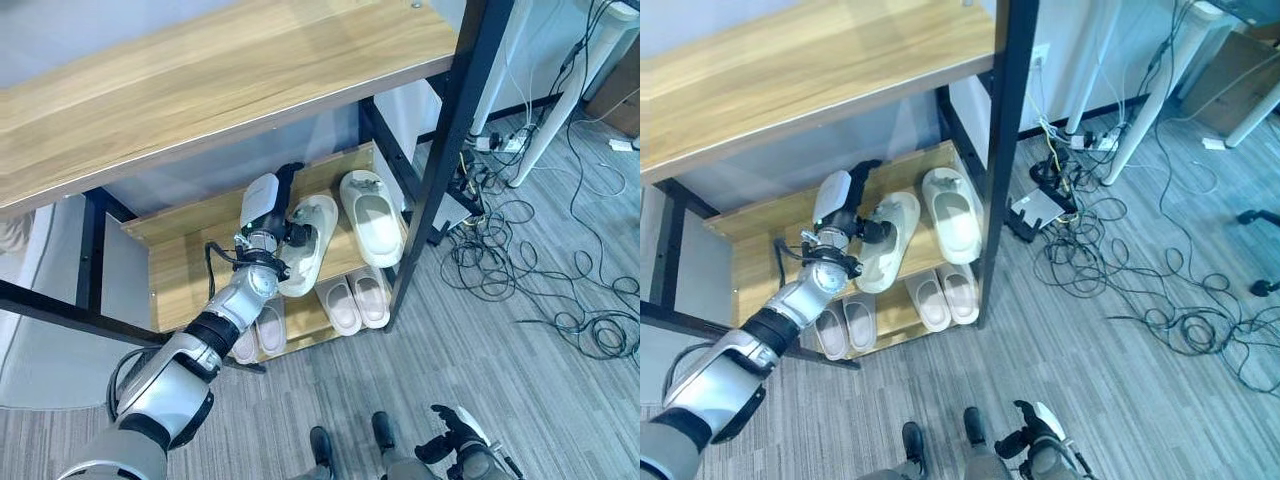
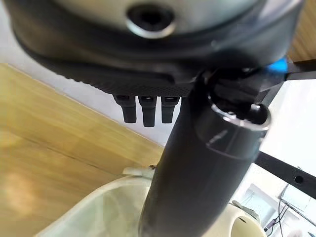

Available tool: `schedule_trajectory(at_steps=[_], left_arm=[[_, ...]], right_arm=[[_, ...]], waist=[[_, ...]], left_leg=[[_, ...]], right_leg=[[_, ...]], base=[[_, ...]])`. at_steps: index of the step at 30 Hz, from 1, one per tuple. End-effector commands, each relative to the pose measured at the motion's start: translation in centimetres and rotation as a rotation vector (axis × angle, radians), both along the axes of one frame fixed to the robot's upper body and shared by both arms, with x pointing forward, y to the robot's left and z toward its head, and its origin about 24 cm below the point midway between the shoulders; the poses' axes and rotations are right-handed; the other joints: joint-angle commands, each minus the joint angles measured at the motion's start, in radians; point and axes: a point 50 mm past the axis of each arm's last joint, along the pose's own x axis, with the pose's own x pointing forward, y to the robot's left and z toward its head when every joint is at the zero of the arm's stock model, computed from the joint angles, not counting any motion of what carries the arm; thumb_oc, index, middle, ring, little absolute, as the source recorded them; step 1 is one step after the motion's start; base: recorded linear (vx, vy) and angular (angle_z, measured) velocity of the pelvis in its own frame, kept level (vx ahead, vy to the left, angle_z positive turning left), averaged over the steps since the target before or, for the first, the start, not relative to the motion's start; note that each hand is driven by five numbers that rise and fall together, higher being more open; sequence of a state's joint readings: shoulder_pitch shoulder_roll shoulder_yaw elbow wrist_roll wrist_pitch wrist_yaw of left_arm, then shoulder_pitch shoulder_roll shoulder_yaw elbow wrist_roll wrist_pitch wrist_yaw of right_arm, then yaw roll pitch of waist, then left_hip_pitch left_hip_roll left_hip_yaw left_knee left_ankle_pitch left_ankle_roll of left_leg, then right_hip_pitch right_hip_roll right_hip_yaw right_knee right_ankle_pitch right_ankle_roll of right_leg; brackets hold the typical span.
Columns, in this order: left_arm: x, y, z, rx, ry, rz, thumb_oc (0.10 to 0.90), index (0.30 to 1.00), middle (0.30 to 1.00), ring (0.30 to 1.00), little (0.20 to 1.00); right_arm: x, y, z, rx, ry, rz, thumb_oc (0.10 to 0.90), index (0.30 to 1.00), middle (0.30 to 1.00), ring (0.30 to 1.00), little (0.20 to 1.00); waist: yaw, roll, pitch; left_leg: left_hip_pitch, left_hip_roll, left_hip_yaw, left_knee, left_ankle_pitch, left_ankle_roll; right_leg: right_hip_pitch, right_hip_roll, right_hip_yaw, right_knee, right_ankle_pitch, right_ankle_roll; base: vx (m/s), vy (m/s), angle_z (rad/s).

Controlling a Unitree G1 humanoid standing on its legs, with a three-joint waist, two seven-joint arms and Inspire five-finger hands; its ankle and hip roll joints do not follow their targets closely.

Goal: Arrange the slippers neatly on the shoe rack.

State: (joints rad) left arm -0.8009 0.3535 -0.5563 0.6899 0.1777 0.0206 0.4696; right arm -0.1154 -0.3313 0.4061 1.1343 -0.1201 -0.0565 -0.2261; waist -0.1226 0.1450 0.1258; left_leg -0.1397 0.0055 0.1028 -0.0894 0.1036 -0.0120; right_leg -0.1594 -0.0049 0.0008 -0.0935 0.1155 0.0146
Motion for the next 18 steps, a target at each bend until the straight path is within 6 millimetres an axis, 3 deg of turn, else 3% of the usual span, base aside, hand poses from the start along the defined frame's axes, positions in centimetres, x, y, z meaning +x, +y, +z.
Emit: schedule_trajectory(at_steps=[1,8,12,18], left_arm=[[0.6,-0.3,4.8,-0.126,-0.195,-0.025,0.8,0.9,0.9,0.9,0.9],[-1.2,-0.2,4.0,-0.251,-0.2,-0.095,0.8,0.9,0.9,0.9,0.9],[-3.4,0.8,1.7,-0.522,-0.122,-0.148,0.8,0.9,0.9,0.9,0.9],[-5.3,1.5,-0.6,-0.661,-0.045,-0.163,0.8,0.9,0.9,0.9,0.9]], right_arm=[[-1.3,-0.9,-0.3,-0.032,0.016,-0.033,0.8,0.9,0.9,0.9,0.9],[-1.1,-0.7,-0.3,-0.026,0.017,-0.049,0.8,0.9,0.9,0.9,0.9],[-0.5,-0.5,-0.2,-0.018,0.012,-0.06,0.8,0.9,0.9,0.9,0.9],[0.0,-0.4,-0.1,-0.012,0.015,-0.065,0.8,0.9,0.9,0.9,0.9]], waist=[[0.015,-0.015,-0.051],[0.035,-0.019,-0.052],[0.051,-0.022,-0.057],[0.064,-0.02,-0.063]], left_leg=[[0.049,-0.006,-0.042,0.002,-0.11,-0.043],[0.05,-0.008,-0.05,0.002,-0.105,-0.042],[0.056,-0.008,-0.049,0.002,-0.103,-0.041],[0.063,-0.01,-0.052,0.002,-0.101,-0.04]], right_leg=[[0.014,-0.04,-0.042,0.01,-0.091,0.068],[0.021,-0.041,-0.054,0.01,-0.09,0.066],[0.032,-0.043,-0.058,0.009,-0.089,0.062],[0.04,-0.046,-0.061,0.01,-0.089,0.06]], base=[[-0.04,-0.013,0.15],[-0.01,-0.001,0.02],[0.0,0.0,0.0],[-0.01,0.0,0.05]])
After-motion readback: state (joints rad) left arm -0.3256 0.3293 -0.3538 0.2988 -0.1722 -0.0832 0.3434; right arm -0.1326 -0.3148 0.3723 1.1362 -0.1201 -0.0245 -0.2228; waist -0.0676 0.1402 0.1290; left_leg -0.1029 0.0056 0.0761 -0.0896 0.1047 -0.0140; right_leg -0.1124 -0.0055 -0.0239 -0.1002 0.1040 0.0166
